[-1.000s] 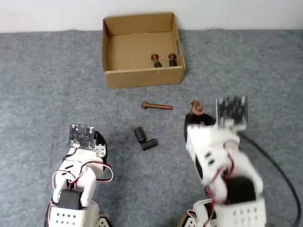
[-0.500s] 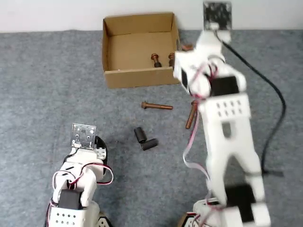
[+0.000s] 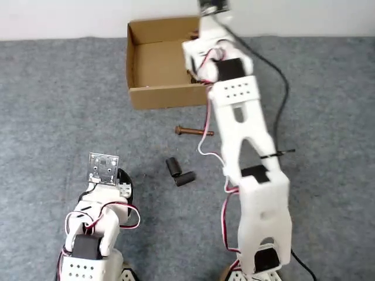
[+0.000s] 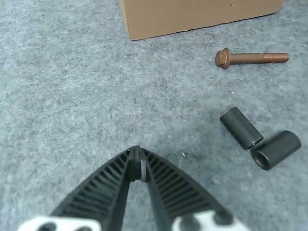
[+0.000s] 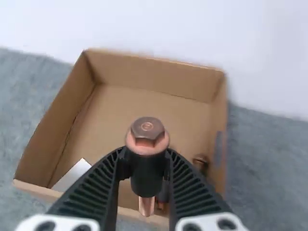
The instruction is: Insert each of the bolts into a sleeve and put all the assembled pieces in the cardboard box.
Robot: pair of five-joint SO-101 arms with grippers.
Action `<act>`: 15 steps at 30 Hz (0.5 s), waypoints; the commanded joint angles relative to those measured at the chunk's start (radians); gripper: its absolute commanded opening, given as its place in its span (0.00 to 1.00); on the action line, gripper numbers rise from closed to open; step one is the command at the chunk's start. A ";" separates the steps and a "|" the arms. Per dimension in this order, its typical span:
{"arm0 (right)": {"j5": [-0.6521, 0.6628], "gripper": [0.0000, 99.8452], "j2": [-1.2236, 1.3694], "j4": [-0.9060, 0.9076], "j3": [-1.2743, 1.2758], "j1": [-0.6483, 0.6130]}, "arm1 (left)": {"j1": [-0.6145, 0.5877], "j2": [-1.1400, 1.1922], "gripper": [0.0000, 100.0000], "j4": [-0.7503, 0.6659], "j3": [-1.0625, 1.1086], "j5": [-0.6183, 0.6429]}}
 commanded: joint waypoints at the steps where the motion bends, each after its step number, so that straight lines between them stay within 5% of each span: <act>1: 0.044 0.01 0.091 -0.033 -0.144 -0.025 | -0.006 0.002 0.00 0.006 -0.005 -0.011; 15: 0.155 0.01 0.552 -0.024 -0.488 -0.050 | -0.006 0.002 0.00 0.032 -0.005 -0.014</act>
